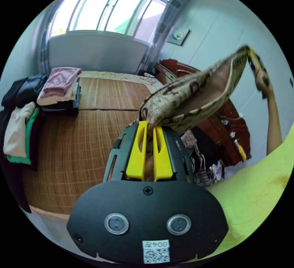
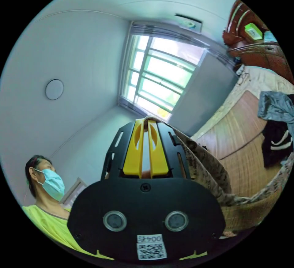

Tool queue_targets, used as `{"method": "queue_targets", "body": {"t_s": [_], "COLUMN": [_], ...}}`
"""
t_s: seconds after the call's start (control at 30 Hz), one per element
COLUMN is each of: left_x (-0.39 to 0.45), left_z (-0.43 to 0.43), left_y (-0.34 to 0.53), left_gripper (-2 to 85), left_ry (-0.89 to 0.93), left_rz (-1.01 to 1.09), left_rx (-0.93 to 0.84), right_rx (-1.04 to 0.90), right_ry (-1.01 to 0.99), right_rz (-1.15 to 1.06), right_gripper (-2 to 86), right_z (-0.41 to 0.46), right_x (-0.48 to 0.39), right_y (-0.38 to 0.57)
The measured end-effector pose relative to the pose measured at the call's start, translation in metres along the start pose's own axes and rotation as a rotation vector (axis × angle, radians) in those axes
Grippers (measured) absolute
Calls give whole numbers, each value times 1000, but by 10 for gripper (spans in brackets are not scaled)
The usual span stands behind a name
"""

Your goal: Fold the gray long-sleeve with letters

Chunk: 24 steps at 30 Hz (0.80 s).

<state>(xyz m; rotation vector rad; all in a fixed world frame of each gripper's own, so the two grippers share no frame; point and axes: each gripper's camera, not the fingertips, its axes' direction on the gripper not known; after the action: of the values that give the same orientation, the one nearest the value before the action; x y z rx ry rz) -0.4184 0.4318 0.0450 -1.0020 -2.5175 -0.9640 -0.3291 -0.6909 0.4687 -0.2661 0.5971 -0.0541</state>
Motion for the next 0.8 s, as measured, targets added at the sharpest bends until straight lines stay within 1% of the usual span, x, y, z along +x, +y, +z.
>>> {"method": "queue_targets", "body": {"t_s": [0.07,0.1,0.13,0.17,0.23,0.27,0.3,0.37,0.4,0.43,0.47,0.5,0.53,0.57,0.6,0.63,0.67,0.7,0.73,0.77,0.8], "left_x": [-21,-33,-41,-43,-40,-37,-32,-19,-11,-2,2,8,12,14,19,24,26,25,17,9,-13], "left_z": [-31,-50,-69,-77,-103,-107,-113,-117,-116,-114,-112,-110,-109,-108,-108,-106,-105,-107,-108,-108,-107], "left_y": [-4,-9,-18,-24,-52,-59,-74,-92,-101,-110,-113,-120,-127,-130,-138,-146,-150,-154,-156,-157,-157], "left_gripper": [3,3,4,4,5,6,6,7,8,8,9,9,11,12,14,18,20,27,36,45,64], "left_ry": [62,108,142,155,172,169,171,174,171,172,175,198,245,270,315,325,296,204,119,100,134], "left_rz": [-100,-161,-190,-189,-132,-113,-76,-10,23,51,65,78,84,89,112,154,179,230,257,240,183], "left_rx": [92,147,193,208,210,196,163,97,57,12,-4,-25,-47,-57,-81,-133,-163,-177,-194,-217,-261], "right_rx": [-21,-47,-128,-212,-306,-385,-423,-594,-635,-708,-773,-800,-855,-919,-941,-895,-866,-886,-918,-936,-941], "right_ry": [150,191,289,390,500,509,496,420,408,400,406,416,449,507,557,689,761,765,732,692,681], "right_rz": [27,22,10,-12,-74,-116,-131,-213,-249,-335,-440,-497,-614,-730,-787,-879,-896,-864,-739,-592,-520], "right_gripper": [35,40,49,87,139,165,175,204,209,219,220,220,210,169,133,91,77,75,72,70,69], "right_z": [-2,1,10,22,46,67,79,136,151,180,208,222,248,275,287,305,318,324,330,330,329], "right_x": [23,28,39,49,54,53,53,46,43,36,29,26,23,25,28,32,39,44,59,80,91], "right_y": [23,28,39,52,77,97,107,158,172,201,230,244,271,298,310,325,330,329,321,313,309]}}
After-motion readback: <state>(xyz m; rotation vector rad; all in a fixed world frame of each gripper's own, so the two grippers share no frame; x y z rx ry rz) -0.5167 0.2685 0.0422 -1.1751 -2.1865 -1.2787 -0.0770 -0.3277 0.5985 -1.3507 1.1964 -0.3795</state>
